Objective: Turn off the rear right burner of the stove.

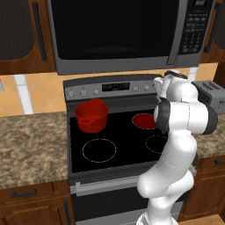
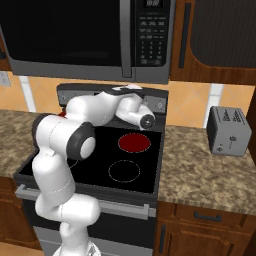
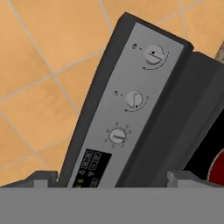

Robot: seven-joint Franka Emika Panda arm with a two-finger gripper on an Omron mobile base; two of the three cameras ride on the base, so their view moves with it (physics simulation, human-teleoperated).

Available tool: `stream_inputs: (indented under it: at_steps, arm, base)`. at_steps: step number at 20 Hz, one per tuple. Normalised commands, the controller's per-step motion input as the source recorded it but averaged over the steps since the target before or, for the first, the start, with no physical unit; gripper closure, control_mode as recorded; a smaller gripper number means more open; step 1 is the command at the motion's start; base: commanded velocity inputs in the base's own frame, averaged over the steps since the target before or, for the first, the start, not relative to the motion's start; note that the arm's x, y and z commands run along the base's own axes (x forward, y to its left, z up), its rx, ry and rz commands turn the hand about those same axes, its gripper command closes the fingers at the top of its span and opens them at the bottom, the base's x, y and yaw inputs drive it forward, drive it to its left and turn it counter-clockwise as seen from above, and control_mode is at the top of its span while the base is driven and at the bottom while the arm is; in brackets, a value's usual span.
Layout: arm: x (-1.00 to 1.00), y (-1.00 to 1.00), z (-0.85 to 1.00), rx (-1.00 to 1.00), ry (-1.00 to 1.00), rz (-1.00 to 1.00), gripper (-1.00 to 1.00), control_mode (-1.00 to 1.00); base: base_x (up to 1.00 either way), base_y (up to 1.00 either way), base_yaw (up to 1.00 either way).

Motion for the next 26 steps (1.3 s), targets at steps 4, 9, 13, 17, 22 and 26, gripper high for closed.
stream_inputs:
  at_steps: [4, 9, 13, 17, 22, 26]
  arm:
    - [0.4, 0.0, -0.19, 0.0, 0.0, -0.01, -1.0, -1.0]
    - [0.45, 0.0, -0.22, 0.0, 0.0, -0.02, -1.0, -1.0]
    - [0.45, -0.04, -0.17, 0.0, 0.0, -0.03, -1.0, -1.0]
    - [0.47, -0.02, -0.11, 0.0, 0.0, -0.03, -1.0, -1.0]
    - [0.45, -0.05, -0.05, 0.0, 0.0, -0.01, -1.0, -1.0]
    - [0.38, -0.05, -0.07, 0.0, 0.0, 0.0, -1.0, -1.0]
  base:
    - [0.0, 0.0, 0.0]
    - [0.0, 0.0, 0.0]
    - [0.0, 0.0, 0.0]
    - [0.0, 0.0, 0.0]
    - [0.0, 0.0, 0.0]
    - [0.0, 0.0, 0.0]
